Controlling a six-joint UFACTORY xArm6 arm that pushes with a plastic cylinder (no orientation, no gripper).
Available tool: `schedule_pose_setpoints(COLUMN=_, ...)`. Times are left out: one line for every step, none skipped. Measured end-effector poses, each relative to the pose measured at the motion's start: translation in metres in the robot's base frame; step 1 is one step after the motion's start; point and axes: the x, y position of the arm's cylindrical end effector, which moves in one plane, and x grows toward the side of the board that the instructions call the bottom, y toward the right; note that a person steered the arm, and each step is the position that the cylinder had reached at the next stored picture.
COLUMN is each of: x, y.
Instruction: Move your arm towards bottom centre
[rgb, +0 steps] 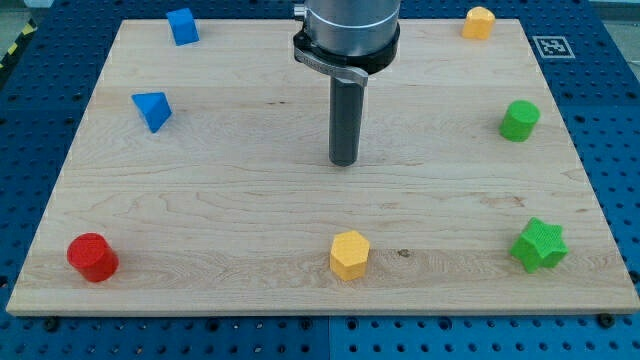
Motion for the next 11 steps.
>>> schedule_pose_setpoints(x=0.0, y=0.0)
schedule_pose_setpoints(x=-0.004, y=0.0)
schedule_pose_setpoints(x=0.002, y=-0.027)
schedule_pose_setpoints(x=0.032, y=-0.08)
schedule_pose_setpoints(x=0.084, y=-0.112)
schedule_pose_setpoints(x=0.139, y=-0.089)
schedule_pose_setpoints(x=0.159, y=-0.062)
schedule_pose_setpoints(x=0.159, y=-0.054)
schedule_pose_setpoints(x=0.159, y=-0.024)
schedule_pose_setpoints(x=0.159, y=-0.023)
schedule_pose_setpoints(x=0.167, y=-0.005)
